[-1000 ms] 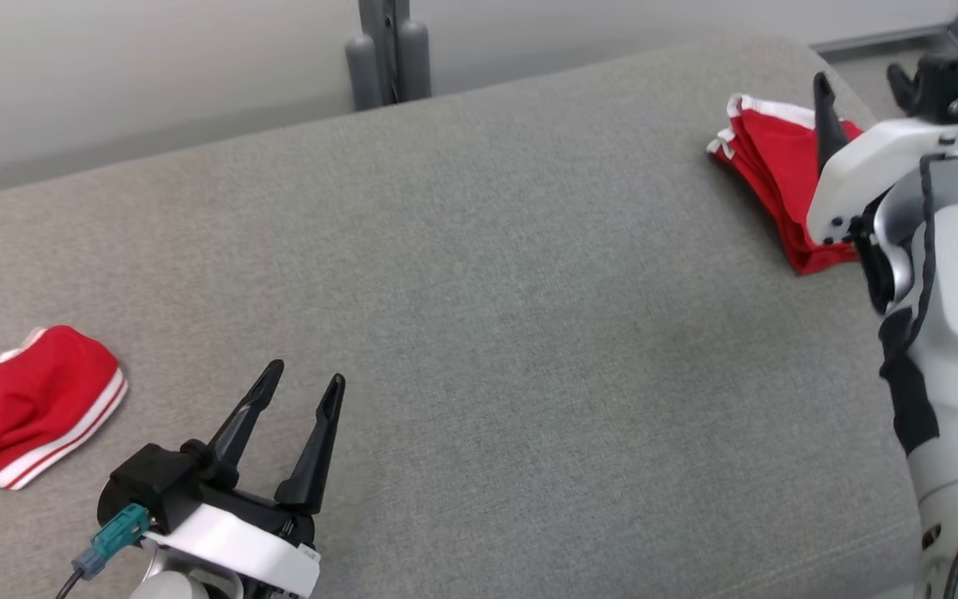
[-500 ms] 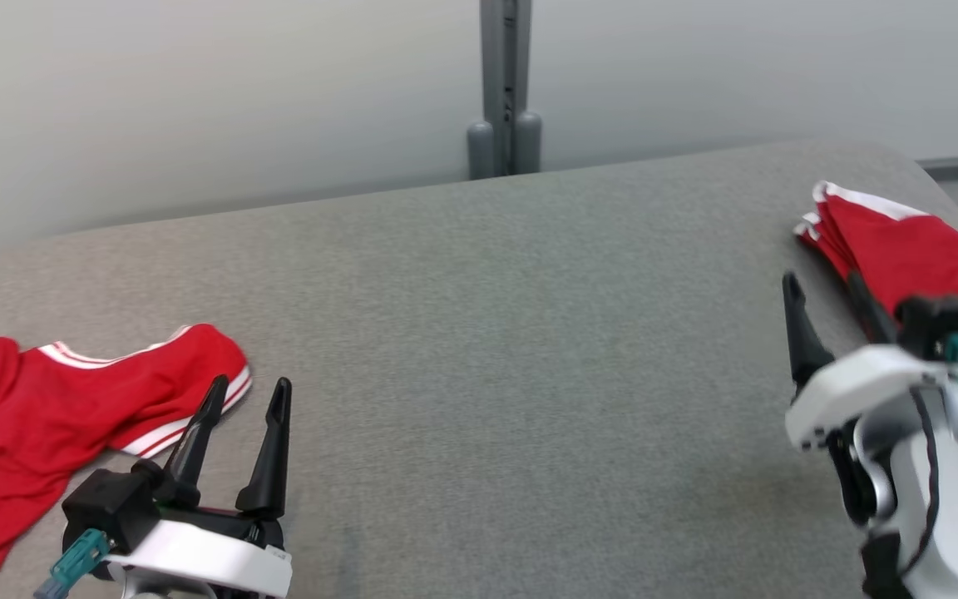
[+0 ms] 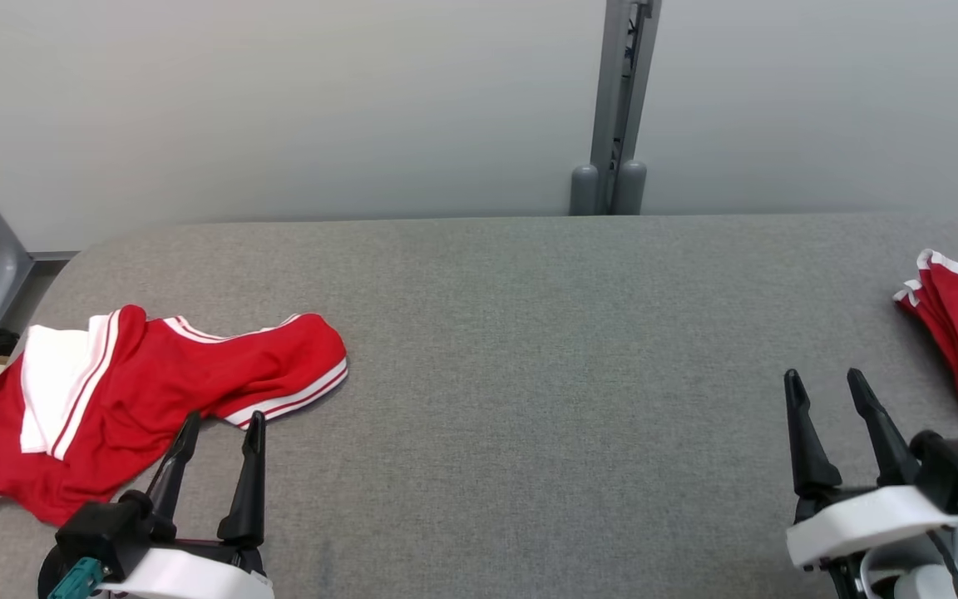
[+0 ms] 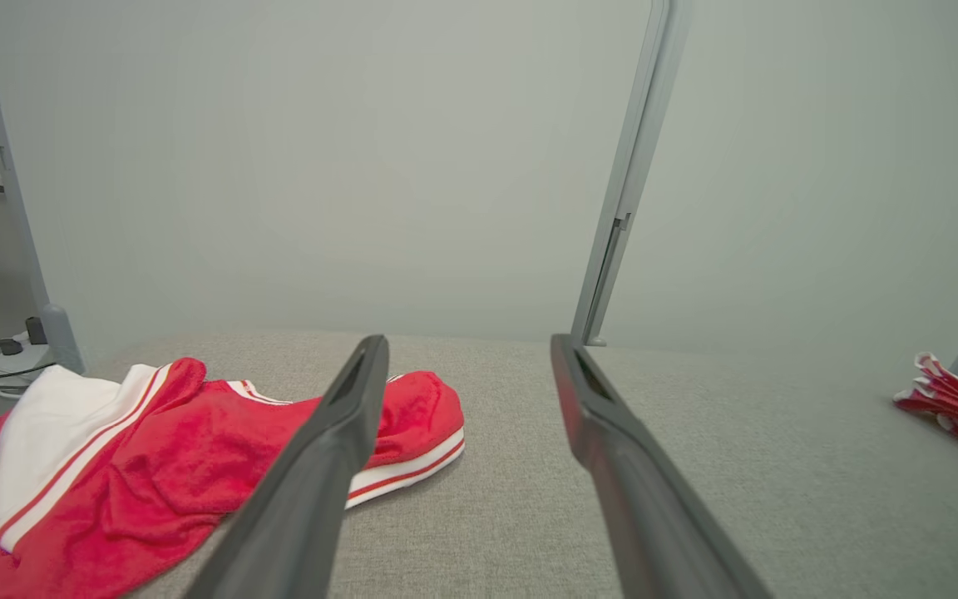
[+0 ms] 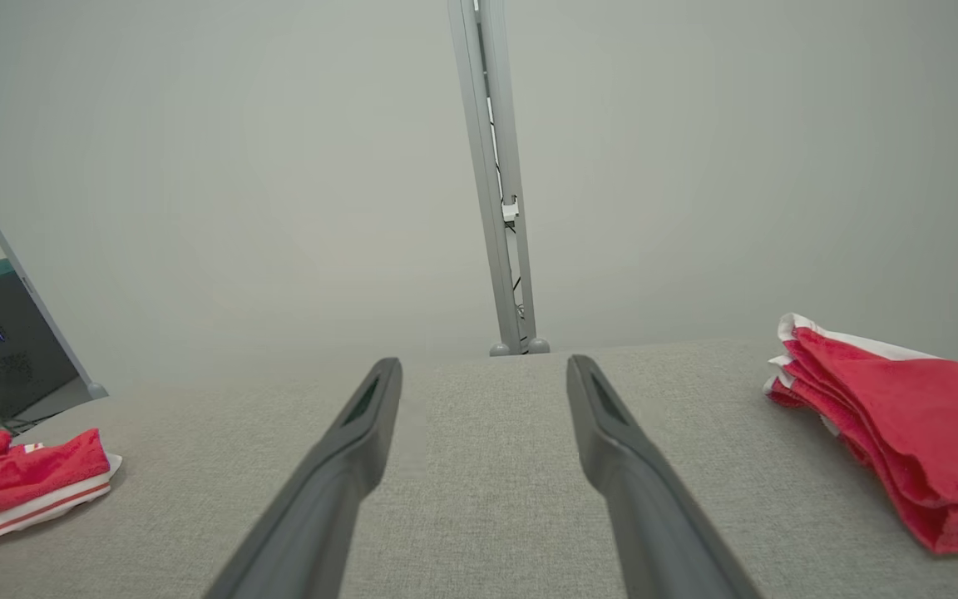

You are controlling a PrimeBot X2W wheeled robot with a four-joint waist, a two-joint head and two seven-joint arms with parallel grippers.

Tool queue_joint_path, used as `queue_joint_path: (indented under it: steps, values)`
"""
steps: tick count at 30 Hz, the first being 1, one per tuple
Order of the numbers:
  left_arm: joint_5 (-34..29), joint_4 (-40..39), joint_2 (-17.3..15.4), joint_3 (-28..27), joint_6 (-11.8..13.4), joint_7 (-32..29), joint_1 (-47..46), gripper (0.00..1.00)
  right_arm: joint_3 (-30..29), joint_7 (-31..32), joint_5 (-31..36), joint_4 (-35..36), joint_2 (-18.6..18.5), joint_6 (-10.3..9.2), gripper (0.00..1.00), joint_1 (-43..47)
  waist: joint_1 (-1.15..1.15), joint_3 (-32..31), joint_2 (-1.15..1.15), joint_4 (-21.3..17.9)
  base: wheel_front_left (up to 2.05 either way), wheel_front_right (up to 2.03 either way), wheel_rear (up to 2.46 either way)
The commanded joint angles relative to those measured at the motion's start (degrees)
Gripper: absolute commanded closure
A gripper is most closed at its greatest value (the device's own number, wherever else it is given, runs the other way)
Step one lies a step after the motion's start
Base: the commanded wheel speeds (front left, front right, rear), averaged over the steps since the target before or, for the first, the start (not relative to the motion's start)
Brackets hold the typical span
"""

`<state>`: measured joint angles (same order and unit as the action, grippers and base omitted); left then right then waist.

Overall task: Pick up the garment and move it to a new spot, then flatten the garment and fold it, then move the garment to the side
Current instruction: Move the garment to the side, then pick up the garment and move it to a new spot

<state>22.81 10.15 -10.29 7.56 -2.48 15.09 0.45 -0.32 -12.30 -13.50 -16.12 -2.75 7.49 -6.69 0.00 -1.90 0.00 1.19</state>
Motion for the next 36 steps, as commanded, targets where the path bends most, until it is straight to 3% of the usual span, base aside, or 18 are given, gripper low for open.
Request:
queue_joint_path:
  steps: [1, 18, 36]
  values:
    - [-0.69, -0.12, 0.20, -0.56, -0.31, 0.07, 0.53, 0.00, 0.11, -1.15, -0.43, 1.29, -0.48, 0.01, 0.00, 1.70, 0.00, -0.35, 0.00, 0.51, 0.00, 0.00, 0.00]
    - [-6.35, -5.08, 4.35, -4.43, -2.44, 0.05, 3.96, 0.00, 1.00, -2.98, 1.79, 13.87, -0.80, 0.01, 0.00, 9.20, 0.00, -0.05, 0.00, -1.06, 0.00, 0.00, 0.00]
    - [-8.34, -3.86, 5.65, -5.72, -4.12, 0.05, 3.15, 0.00, 0.76, -2.97, 2.43, 13.05, -0.29, 0.01, 0.00, 8.68, 0.00, 0.18, 0.00, -1.99, 0.00, 0.00, 0.00]
